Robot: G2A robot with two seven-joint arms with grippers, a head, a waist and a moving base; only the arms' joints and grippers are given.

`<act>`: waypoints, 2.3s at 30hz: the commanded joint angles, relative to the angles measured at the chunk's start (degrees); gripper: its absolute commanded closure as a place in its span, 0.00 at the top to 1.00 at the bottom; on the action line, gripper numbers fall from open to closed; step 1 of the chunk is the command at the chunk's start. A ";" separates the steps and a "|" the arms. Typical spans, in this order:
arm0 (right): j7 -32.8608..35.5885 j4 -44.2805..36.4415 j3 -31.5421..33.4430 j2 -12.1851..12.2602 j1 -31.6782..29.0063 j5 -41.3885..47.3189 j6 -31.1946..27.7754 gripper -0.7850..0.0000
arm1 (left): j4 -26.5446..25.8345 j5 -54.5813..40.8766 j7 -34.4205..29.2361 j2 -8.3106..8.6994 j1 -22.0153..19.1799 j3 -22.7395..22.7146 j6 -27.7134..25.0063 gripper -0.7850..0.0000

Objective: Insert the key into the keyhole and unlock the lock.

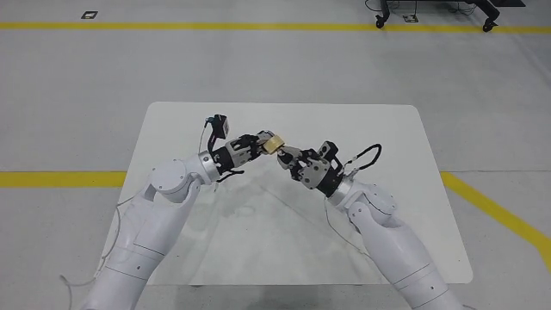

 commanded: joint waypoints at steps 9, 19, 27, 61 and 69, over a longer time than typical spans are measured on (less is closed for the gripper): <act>-1.18 -5.14 1.48 0.86 -2.60 -7.50 -0.61 0.50 | -0.18 -0.74 1.91 -0.07 0.29 -0.48 0.59 0.00; -6.75 -10.05 0.59 1.23 -4.38 -16.16 -0.17 0.43 | -0.31 -0.60 1.67 -0.09 0.30 -0.40 0.43 0.00; -12.40 -9.74 -0.71 0.88 -3.65 -19.70 -1.27 0.30 | -0.26 -0.72 1.41 -0.09 0.30 -0.52 0.44 0.00; -18.42 -16.09 -2.55 0.97 -8.50 -40.32 -17.78 0.00 | 3.34 -17.12 2.52 -0.91 -0.23 -1.54 19.01 0.00; -26.22 -10.74 -6.68 -0.28 -3.61 -48.21 -15.00 0.00 | 4.26 -23.63 -0.29 -1.21 -0.55 -1.49 23.39 0.00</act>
